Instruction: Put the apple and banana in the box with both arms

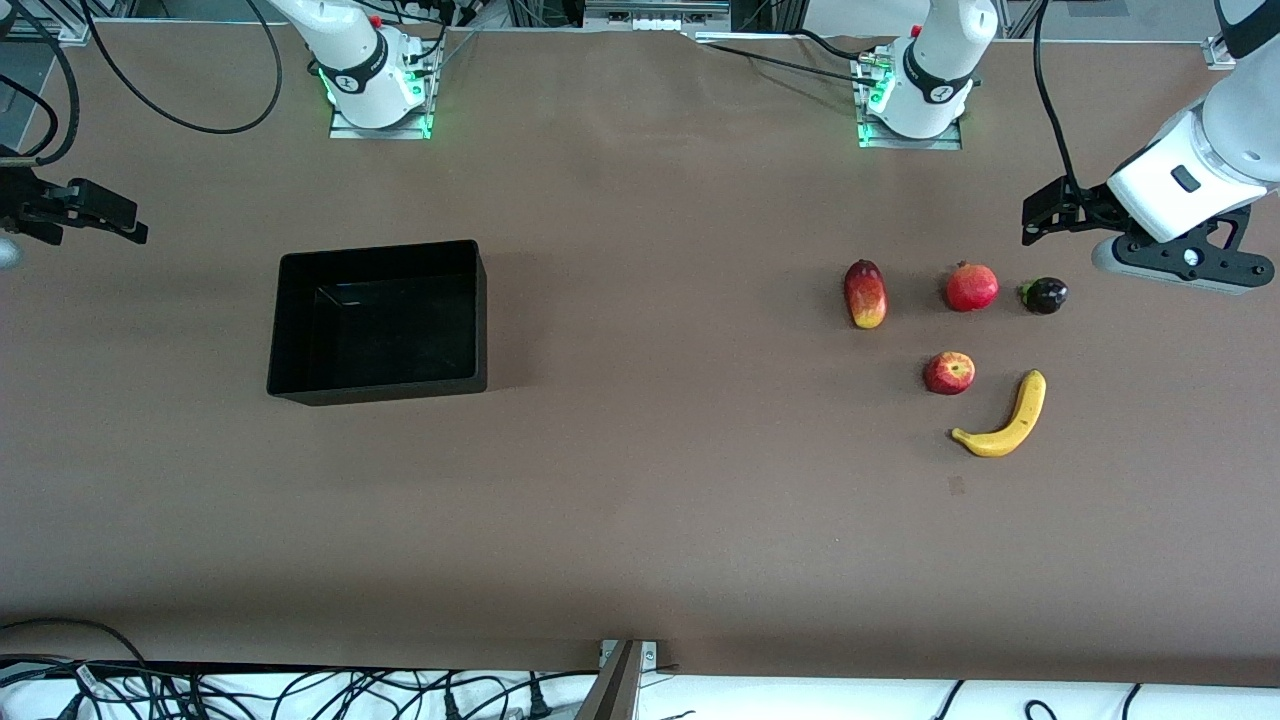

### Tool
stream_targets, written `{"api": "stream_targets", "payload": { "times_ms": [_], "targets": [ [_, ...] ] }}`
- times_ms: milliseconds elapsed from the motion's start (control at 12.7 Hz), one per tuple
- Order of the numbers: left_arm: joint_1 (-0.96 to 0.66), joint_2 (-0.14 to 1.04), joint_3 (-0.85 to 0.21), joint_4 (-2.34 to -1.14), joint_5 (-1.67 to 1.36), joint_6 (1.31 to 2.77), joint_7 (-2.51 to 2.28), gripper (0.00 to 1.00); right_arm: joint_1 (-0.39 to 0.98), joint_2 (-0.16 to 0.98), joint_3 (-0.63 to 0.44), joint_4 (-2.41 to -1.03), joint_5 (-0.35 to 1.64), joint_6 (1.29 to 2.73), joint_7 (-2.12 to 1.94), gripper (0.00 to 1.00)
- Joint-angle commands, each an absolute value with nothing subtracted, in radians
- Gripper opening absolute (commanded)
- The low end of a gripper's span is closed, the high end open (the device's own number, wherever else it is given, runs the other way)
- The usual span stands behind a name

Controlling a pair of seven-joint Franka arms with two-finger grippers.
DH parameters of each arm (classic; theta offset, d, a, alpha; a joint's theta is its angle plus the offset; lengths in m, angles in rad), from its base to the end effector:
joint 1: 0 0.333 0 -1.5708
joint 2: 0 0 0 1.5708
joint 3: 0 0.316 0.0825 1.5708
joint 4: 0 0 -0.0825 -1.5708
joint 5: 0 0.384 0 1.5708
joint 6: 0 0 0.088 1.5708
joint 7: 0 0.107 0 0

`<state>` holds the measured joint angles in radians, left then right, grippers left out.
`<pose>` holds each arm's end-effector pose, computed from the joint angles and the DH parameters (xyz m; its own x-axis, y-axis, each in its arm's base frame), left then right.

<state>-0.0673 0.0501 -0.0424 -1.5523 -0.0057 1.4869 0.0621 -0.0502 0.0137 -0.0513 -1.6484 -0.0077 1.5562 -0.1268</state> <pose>0.5563 -0.0613 0.5984 0.9786 -0.1709 -0.1145 -0.1703 -0.9853 0.0149 0.5500 -0.0567 0.5793 0.9940 0.0257 -0.1059 0.0253 -0.9997 -0.0051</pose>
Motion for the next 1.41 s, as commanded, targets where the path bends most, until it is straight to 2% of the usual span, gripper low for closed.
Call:
{"api": "stream_targets", "payload": {
  "times_ms": [0,157,393,864,1178,1335],
  "targets": [
    [-0.061,0.060,-0.041,-1.529,-0.020,1.465,0.055,1.00,-0.045,0.093,-0.048,-1.652,0.009,1.563,-0.114,1.00],
    [-0.061,0.058,-0.041,-1.529,-0.020,1.465,0.055,1.00,-0.043,0.178,-0.048,-1.663,0.043,1.588,-0.114,1.00],
    [-0.061,0.060,-0.041,-1.529,-0.020,1.465,0.055,1.00,-0.049,0.222,-0.054,-1.787,0.044,1.701,-0.114,1.00],
    [-0.061,0.060,-0.041,-1.529,-0.020,1.465,0.055,1.00,-0.044,0.204,-0.054,-2.161,0.034,2.127,-0.112,1.00],
    [-0.061,0.060,-0.041,-1.529,-0.020,1.465,0.055,1.00,-0.044,0.190,-0.054,-2.314,0.031,2.365,-0.117,1.00],
    [-0.061,0.060,-0.041,-1.531,-0.020,1.465,0.055,1.00,-0.044,0.195,-0.055,-2.341,0.029,2.404,-0.129,0.99]
  ]
}}
